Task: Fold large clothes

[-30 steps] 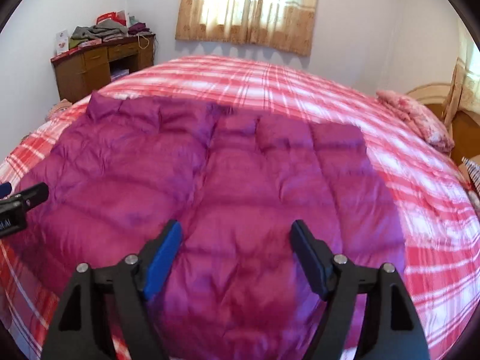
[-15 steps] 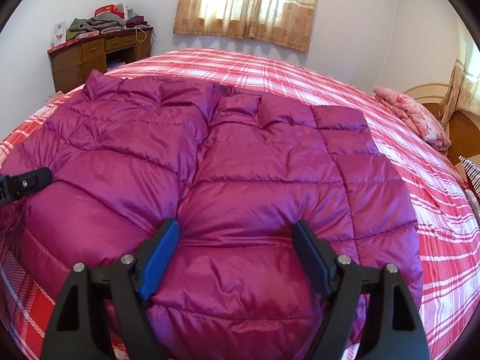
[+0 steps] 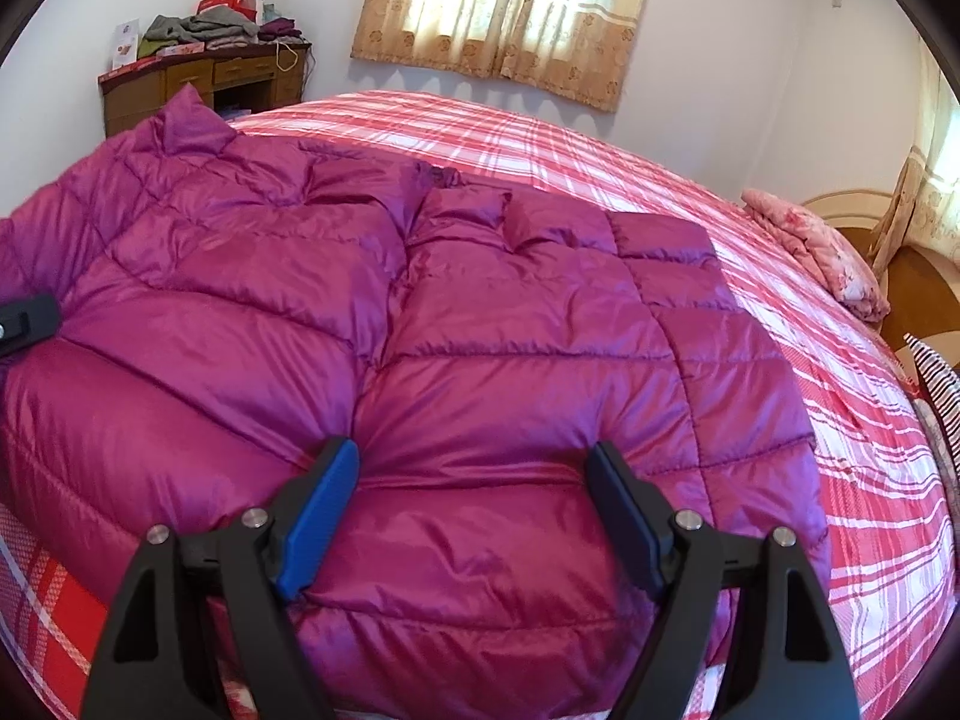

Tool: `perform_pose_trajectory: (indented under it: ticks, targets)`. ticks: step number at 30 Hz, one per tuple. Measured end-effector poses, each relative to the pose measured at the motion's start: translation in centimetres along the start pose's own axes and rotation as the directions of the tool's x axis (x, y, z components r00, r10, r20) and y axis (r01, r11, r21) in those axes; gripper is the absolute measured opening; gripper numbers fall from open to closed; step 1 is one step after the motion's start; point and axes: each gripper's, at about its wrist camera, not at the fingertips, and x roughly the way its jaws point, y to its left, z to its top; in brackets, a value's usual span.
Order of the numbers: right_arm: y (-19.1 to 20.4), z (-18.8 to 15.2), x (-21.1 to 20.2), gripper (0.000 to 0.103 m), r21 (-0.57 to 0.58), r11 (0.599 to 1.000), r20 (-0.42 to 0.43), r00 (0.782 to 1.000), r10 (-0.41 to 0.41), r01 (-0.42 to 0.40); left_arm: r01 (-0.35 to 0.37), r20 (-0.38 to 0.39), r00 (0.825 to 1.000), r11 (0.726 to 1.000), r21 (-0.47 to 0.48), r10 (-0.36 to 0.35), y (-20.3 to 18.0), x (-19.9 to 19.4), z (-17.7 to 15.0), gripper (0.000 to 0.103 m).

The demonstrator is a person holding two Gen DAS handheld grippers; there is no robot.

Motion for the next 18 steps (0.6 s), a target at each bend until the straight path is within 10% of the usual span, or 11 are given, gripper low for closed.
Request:
perform_pose_trajectory:
  ticks: [11, 18]
  targets:
    - [4.4, -0.1, -2.2, 0.079, -0.044, 0.989, 0.024, 0.990, 0.139, -0.138, -0.068, 0.084, 0.994, 0.998, -0.011, 0.069, 2.6, -5.7, 2.3, 0.012]
    - [-2.1, 0.1, -6.9, 0.084, 0.057, 0.972, 0.166, 0.963, 0.214, -0.226, -0.172, 0.178, 0.974, 0.971, 0.168, 0.142, -1.4, -9.0, 4.9, 0.012]
